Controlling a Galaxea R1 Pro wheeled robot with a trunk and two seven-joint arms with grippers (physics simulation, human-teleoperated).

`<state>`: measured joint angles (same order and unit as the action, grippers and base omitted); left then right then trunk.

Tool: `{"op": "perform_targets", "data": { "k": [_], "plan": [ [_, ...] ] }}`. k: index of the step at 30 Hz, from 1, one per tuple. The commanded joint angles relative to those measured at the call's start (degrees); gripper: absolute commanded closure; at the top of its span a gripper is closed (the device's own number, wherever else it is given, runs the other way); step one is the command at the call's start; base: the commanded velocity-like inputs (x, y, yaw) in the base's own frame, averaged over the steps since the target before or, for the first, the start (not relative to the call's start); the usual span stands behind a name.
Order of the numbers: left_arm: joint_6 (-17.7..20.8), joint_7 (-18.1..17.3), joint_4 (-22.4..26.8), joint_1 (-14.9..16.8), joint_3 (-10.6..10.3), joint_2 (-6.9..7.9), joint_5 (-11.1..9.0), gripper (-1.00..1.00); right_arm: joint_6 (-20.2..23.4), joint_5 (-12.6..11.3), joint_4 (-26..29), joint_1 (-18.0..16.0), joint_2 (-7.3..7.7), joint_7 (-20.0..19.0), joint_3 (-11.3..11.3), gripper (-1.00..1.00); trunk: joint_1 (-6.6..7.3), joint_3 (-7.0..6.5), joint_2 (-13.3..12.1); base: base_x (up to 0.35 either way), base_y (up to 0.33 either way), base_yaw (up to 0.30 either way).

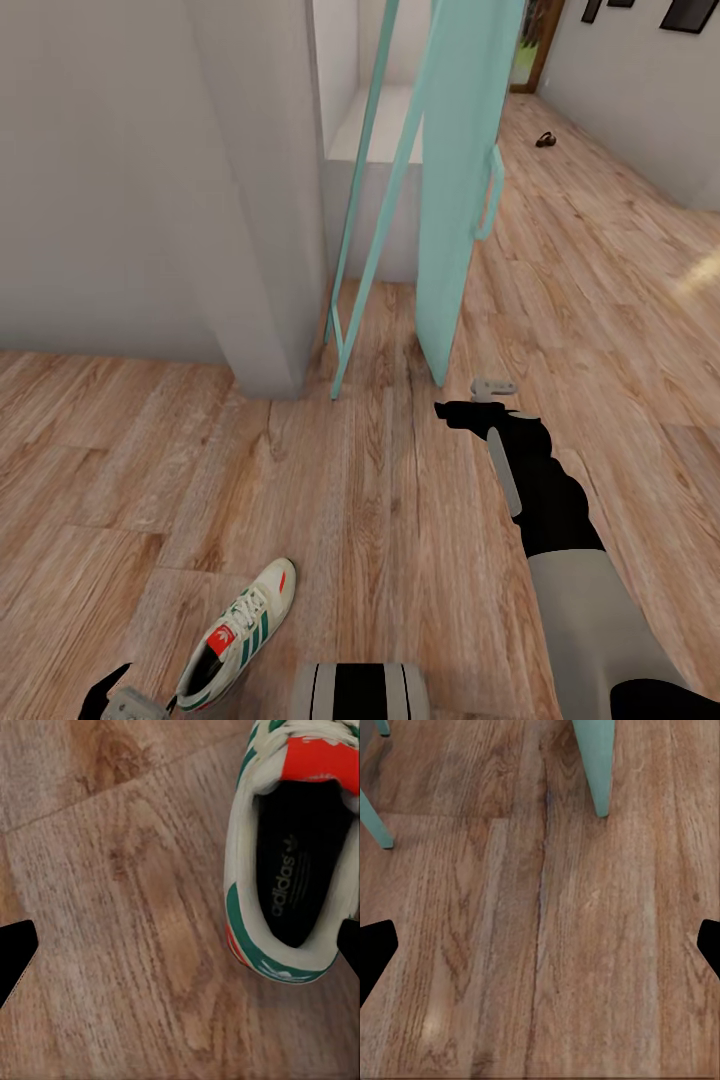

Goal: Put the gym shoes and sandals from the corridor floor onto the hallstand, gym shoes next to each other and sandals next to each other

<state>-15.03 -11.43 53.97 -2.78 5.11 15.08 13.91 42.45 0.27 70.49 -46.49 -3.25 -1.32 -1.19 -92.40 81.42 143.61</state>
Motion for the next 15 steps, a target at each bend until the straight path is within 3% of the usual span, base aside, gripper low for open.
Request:
{"op": "perform_targets", "data": {
  "k": [1, 8, 15],
  "plan": [
    [0.0, 0.0, 0.0, 0.0, 0.2, 0.15, 0.0, -1.00, 0.0, 0.0, 0.0, 0.0, 0.00, 0.0, 0.0, -1.00, 0.00, 0.01, 0.0, 0.000, 0.000, 0.000],
    [0.0, 0.1, 0.1, 0.0, 0.5, 0.37, 0.0, -1.00, 0.0, 0.0, 0.0, 0.0, 0.00, 0.0, 0.0, -1.00, 0.00, 0.01, 0.0, 0.000, 0.000, 0.000],
    [0.0, 0.1, 0.1, 0.0, 0.3, 0.39, 0.1, -1.00, 0.0, 0.0, 0.0, 0.0, 0.00, 0.0, 0.0, -1.00, -0.18, 1.56, 0.1, 0.000, 0.000, 0.000]
  ]
}}
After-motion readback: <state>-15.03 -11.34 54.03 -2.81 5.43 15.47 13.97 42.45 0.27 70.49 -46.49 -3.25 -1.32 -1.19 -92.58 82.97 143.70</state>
